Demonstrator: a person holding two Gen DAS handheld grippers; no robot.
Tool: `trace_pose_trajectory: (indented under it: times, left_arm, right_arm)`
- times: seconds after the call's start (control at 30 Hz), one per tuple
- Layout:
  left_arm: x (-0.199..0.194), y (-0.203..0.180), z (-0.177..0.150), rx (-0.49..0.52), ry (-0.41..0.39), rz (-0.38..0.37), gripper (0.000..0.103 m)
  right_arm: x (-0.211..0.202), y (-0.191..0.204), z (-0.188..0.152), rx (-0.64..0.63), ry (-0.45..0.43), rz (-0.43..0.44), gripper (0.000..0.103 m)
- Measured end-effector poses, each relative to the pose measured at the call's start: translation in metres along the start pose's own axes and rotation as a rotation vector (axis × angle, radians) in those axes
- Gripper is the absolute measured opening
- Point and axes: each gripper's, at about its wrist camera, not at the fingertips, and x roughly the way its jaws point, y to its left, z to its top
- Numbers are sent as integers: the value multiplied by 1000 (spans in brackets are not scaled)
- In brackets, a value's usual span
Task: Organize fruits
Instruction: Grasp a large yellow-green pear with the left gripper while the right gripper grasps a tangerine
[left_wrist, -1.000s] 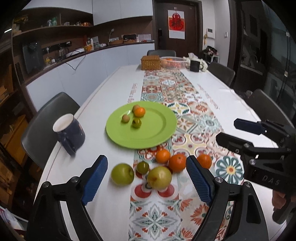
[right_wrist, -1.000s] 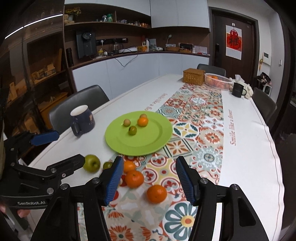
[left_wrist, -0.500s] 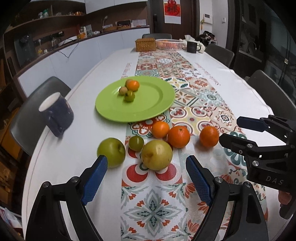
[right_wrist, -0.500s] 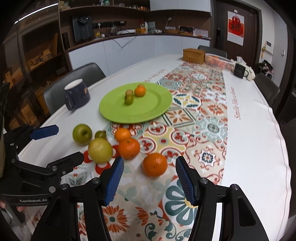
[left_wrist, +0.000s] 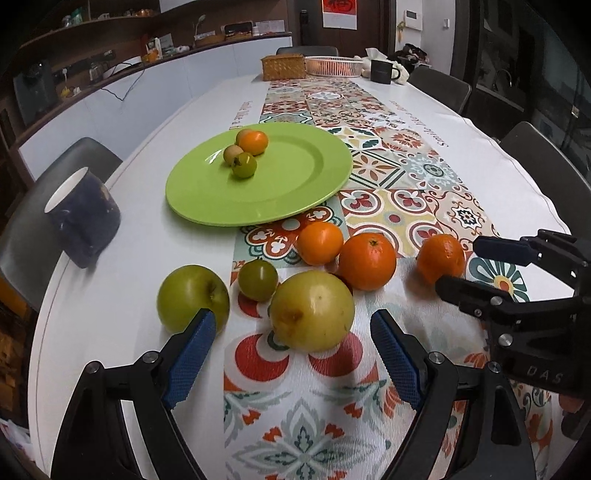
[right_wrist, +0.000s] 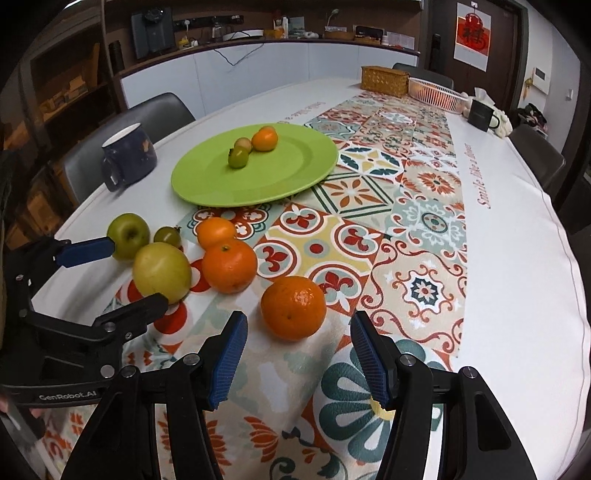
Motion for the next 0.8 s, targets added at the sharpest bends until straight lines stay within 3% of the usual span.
trace_pose_trajectory:
  times: [0.27, 0.43, 0.8]
  left_arm:
    - [13, -4, 5, -10, 23, -22, 66]
    - [17, -4, 6, -27, 38, -59, 49]
    - [14, -5, 3, -24, 37, -62, 49]
  right_arm:
    - [13, -1, 4, 18, 16, 6, 58]
    - [20, -1, 5, 22, 30, 17, 45]
    - [19, 6, 4, -2, 26, 11, 42]
